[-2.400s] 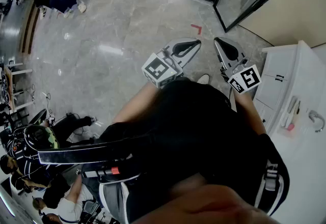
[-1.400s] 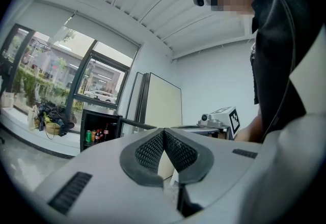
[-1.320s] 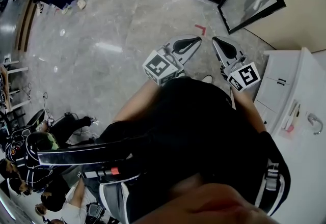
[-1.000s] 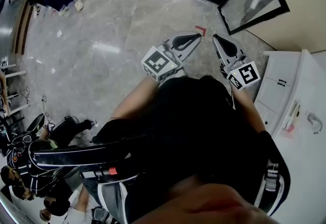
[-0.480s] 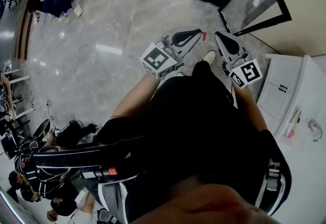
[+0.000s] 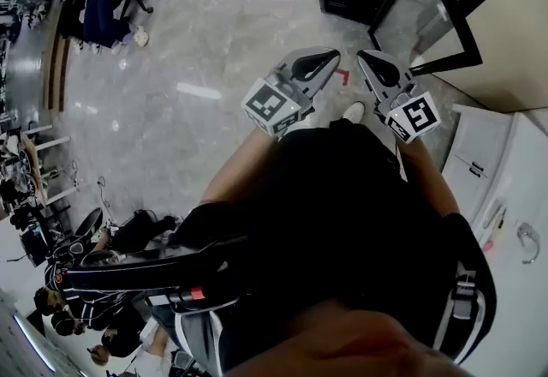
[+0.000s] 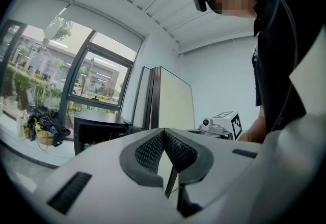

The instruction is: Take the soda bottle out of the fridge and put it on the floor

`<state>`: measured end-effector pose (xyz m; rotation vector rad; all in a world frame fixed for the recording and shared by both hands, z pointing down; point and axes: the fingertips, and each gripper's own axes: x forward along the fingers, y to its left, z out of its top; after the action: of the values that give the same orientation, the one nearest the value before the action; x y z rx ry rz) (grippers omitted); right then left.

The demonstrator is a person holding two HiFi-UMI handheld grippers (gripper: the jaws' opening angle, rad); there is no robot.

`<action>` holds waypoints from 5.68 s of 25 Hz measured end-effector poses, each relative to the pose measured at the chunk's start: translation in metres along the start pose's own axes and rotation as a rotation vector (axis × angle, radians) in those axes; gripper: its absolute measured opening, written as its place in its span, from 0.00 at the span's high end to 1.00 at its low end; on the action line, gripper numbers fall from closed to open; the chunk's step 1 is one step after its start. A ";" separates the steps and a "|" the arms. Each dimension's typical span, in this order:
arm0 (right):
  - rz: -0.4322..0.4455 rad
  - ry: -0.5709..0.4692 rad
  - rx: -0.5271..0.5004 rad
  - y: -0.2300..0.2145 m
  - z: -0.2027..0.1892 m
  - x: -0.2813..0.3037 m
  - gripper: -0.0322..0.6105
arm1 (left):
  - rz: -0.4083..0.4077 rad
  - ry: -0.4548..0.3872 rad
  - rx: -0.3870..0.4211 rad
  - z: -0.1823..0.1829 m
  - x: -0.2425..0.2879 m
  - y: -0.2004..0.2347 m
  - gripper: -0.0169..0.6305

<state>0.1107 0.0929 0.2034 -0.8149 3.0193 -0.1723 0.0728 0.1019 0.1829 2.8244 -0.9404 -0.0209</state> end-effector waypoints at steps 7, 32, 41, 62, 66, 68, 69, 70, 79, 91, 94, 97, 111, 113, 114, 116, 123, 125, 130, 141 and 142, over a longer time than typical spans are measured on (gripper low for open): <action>0.024 0.001 0.012 -0.049 0.003 0.011 0.93 | 0.042 0.007 0.006 0.005 0.043 0.030 0.97; -0.354 0.108 0.040 -0.201 -0.051 0.205 0.93 | -0.125 0.008 0.021 -0.015 0.085 0.268 0.97; -0.442 0.154 0.055 -0.302 -0.114 0.222 0.84 | -0.042 0.017 -0.010 -0.066 0.148 0.328 0.97; -0.567 0.190 0.084 -0.470 -0.271 0.257 0.51 | 0.135 0.016 -0.072 -0.176 0.236 0.382 0.97; -0.597 0.159 0.067 -0.488 -0.295 0.256 0.50 | 0.161 0.004 -0.085 -0.205 0.236 0.387 0.97; -0.606 0.147 0.059 -0.498 -0.305 0.256 0.49 | 0.176 0.008 -0.090 -0.221 0.237 0.391 0.97; -0.607 0.140 0.051 -0.503 -0.308 0.257 0.49 | 0.186 0.007 -0.095 -0.228 0.237 0.393 0.97; -0.608 0.133 0.043 -0.506 -0.309 0.257 0.49 | 0.198 0.005 -0.102 -0.235 0.236 0.395 0.97; -0.592 0.080 -0.033 -0.520 -0.299 0.270 0.47 | 0.231 0.020 -0.132 -0.263 0.233 0.400 0.97; -0.620 0.139 -0.078 -0.528 -0.300 0.283 0.47 | 0.212 0.035 -0.122 -0.265 0.234 0.398 0.97; -0.640 0.129 -0.090 -0.532 -0.294 0.277 0.49 | 0.211 0.049 -0.118 -0.265 0.235 0.399 0.97; -0.624 0.145 -0.092 -0.532 -0.294 0.276 0.50 | 0.210 0.037 -0.109 -0.259 0.232 0.401 0.97; -0.468 0.146 -0.086 -0.426 -0.230 0.241 0.50 | 0.223 0.009 -0.079 -0.186 0.193 0.372 0.97; -0.431 0.143 -0.082 -0.403 -0.211 0.233 0.50 | 0.209 -0.020 -0.067 -0.168 0.187 0.361 0.97; -0.412 0.140 -0.077 -0.392 -0.201 0.230 0.50 | 0.207 -0.019 -0.062 -0.160 0.183 0.356 0.97; -0.373 0.132 -0.069 -0.369 -0.181 0.221 0.50 | 0.213 -0.010 -0.058 -0.147 0.173 0.343 0.97; -0.182 0.100 -0.104 -0.291 -0.112 0.195 0.50 | 0.241 -0.029 -0.090 -0.097 0.135 0.291 0.97; -0.137 0.093 -0.116 -0.272 -0.099 0.191 0.50 | 0.251 -0.040 -0.076 -0.084 0.124 0.280 0.97; -0.075 0.100 -0.071 -0.220 -0.087 0.177 0.50 | 0.306 -0.028 -0.057 -0.066 0.088 0.259 0.97; -0.053 0.108 -0.054 -0.130 -0.142 0.189 0.50 | 0.306 -0.017 -0.069 -0.130 -0.004 0.246 0.97; -0.060 0.107 -0.051 -0.127 -0.153 0.191 0.50 | 0.309 -0.010 -0.067 -0.141 -0.009 0.249 0.97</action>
<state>0.0033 -0.0964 0.3727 -0.9306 3.1121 -0.1440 -0.0733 -0.0672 0.3617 2.5903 -1.3401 -0.0282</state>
